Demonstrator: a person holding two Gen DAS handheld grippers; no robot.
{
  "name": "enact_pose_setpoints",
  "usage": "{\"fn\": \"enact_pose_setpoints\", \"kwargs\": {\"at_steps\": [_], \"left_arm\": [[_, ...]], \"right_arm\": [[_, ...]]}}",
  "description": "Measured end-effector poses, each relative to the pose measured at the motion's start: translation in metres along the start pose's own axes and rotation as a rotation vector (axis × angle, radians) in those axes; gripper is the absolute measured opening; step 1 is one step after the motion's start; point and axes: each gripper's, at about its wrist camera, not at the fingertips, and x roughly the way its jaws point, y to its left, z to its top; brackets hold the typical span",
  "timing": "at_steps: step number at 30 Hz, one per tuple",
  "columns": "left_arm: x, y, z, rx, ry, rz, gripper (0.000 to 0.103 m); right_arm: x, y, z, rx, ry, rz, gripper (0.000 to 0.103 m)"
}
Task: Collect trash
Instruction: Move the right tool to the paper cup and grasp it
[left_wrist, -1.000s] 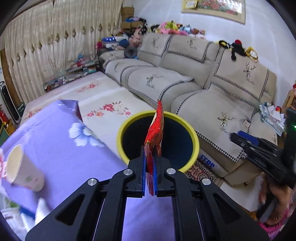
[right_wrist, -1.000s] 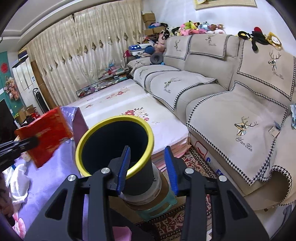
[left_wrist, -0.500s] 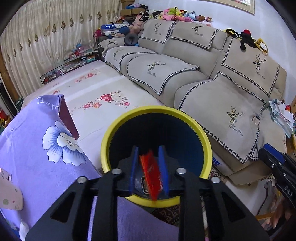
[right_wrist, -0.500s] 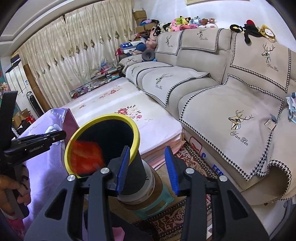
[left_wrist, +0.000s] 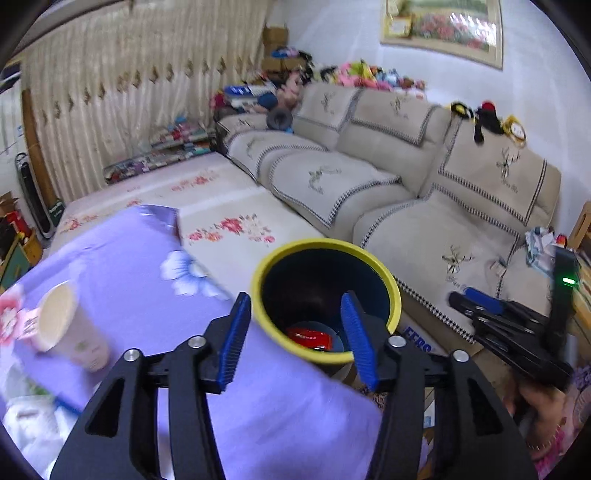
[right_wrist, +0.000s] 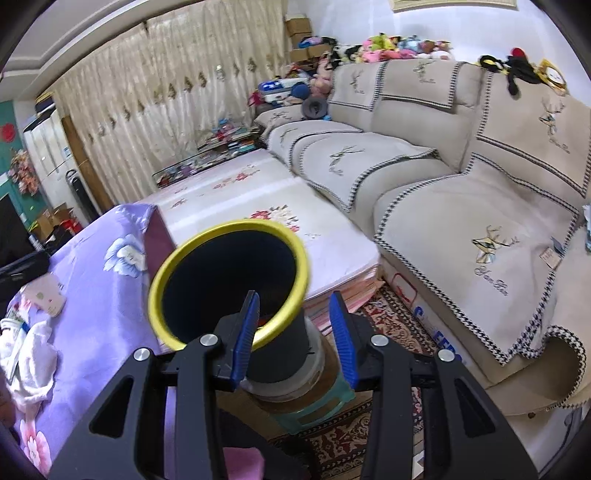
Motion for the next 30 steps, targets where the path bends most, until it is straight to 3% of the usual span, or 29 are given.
{"fn": "enact_pose_setpoints", "kwargs": {"at_steps": [4,6,8,13,17,19,22,30], "left_arm": [[-0.062,0.030,-0.021,-0.061,-0.070,0.061,0.074],[-0.095,0.050,-0.033,-0.107,-0.113,0.115,0.087],[-0.129,0.072,-0.049,-0.159,-0.160,0.178,0.092],[-0.183,0.117,-0.086,-0.238,-0.206,0.335,0.095],[-0.220,0.147,-0.118,-0.298,-0.228,0.451,0.096],[-0.230,0.161,-0.130,-0.328,-0.232,0.465,0.096],[-0.241,0.180,-0.145,-0.368,-0.229,0.477,0.096],[-0.233,0.200,-0.152,-0.421,-0.222,0.476,0.096]], "right_arm": [[0.001,0.032,0.001,-0.062,0.008,0.056,0.039],[0.001,0.057,-0.001,-0.102,0.016,0.114,0.045],[0.000,0.084,-0.004,-0.153,0.023,0.160,0.045],[-0.004,0.162,-0.009,-0.299,0.043,0.312,0.046],[-0.007,0.227,-0.015,-0.410,0.044,0.467,0.057],[-0.004,0.253,-0.015,-0.459,0.047,0.526,0.062],[0.005,0.292,-0.014,-0.553,0.032,0.600,0.081],[0.048,0.359,-0.001,-0.690,0.072,0.604,0.086]]}}
